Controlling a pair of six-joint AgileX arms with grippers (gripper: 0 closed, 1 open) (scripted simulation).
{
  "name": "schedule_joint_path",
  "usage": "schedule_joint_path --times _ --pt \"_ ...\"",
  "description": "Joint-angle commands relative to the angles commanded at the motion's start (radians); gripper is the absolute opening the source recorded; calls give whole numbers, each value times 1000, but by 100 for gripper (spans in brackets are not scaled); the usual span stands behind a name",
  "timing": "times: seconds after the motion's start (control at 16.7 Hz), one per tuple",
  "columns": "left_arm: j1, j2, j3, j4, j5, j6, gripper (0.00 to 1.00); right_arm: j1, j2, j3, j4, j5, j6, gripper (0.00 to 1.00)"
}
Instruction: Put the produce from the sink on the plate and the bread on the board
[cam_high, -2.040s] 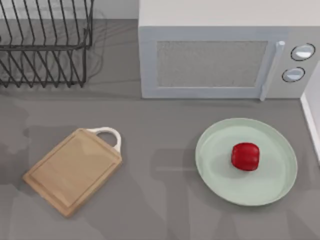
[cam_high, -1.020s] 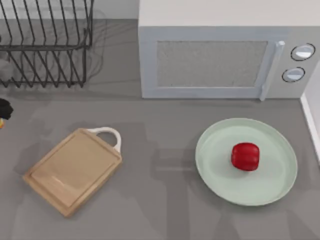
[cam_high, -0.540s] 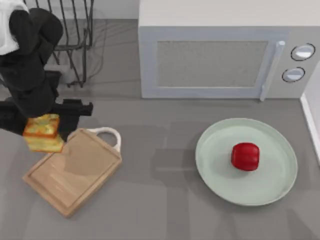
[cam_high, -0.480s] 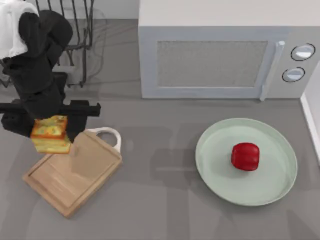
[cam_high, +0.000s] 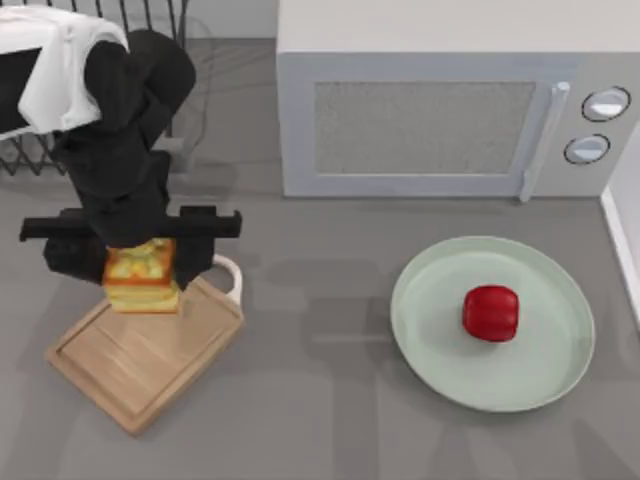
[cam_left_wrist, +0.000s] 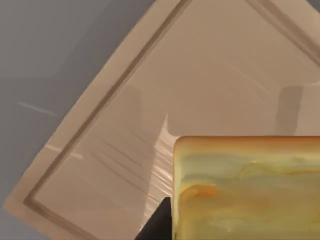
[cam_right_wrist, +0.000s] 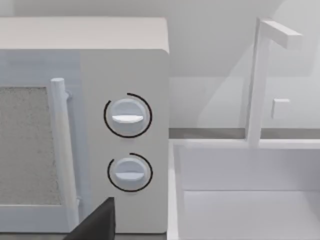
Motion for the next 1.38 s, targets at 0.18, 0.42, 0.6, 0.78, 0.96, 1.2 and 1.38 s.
schedule_joint_path --times 0.18,0.42,0.6,0.78,0.96,1.2,1.38 --pt "5 4 -3 6 1 3 0 0 0 0 0 0 0 100" --pt "4 21 -36 58 0 3 0 0 0 0 0 0 0 100" --pt "3 35 -62 94 1 3 0 0 0 0 0 0 0 100" --pt "2 46 -84 136 1 3 0 0 0 0 0 0 0 100" --pt "2 60 -108 170 0 3 0 0 0 0 0 0 0 100" --pt "2 62 -109 171 0 3 0 0 0 0 0 0 0 100" --pt "2 62 -109 171 0 3 23 0 0 0 0 0 0 100"
